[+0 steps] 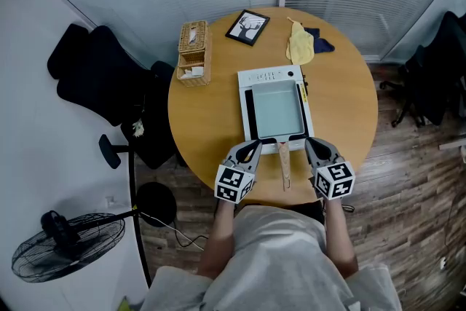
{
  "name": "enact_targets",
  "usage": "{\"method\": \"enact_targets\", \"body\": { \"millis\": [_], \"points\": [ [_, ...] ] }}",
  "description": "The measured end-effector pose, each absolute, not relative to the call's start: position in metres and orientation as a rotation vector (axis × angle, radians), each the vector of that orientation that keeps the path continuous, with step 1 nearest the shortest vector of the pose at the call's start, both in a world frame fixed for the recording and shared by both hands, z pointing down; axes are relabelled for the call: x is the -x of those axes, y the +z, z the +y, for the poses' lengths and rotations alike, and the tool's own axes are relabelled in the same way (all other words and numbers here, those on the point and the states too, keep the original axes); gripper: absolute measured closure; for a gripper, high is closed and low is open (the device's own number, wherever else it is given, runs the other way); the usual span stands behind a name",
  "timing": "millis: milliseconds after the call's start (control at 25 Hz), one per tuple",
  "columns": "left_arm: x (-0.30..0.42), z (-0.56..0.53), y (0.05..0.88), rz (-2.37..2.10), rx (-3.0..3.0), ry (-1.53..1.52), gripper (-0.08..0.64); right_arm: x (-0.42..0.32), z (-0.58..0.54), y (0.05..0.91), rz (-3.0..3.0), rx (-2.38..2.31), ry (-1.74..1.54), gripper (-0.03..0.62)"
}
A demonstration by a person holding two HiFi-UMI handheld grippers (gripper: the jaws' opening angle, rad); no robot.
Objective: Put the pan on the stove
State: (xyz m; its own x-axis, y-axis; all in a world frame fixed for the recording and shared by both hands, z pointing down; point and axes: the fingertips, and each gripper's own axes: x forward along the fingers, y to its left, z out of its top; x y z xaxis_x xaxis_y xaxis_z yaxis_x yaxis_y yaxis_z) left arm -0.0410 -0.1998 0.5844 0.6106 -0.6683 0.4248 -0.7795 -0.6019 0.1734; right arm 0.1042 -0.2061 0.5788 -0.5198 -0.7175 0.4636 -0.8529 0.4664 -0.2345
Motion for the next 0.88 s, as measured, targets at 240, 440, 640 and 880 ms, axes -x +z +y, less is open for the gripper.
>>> {"method": "enact_targets", "body": {
  "millis": [240,440,640,880],
  "points": [
    [0.0422,-0.2003,0.5832,-1.176,-2.487,0.439,0.531,-0.1,-0.2046,0.579,-2.421,-1.323,0.642,0.568],
    [0.0444,-0.2007,0.5837,-1.184,-2.478,0.43,0.531,-0.1013,-0.2044,0.5792,-2.407,-1.351,0.619,0.568],
    [0.0476,-0.2018,0.5813,-1.191,-2.471,0.407,0.53,-0.1004,-0.2037,0.5785,-2.41,-1.353,0.621,0.568],
    [0.0488,-0.1998,0.581,-1.193,-2.466,0.398,0.529,-0.1017,-0.201,0.5787,-2.409,-1.355,0.626,0.568]
  ]
}}
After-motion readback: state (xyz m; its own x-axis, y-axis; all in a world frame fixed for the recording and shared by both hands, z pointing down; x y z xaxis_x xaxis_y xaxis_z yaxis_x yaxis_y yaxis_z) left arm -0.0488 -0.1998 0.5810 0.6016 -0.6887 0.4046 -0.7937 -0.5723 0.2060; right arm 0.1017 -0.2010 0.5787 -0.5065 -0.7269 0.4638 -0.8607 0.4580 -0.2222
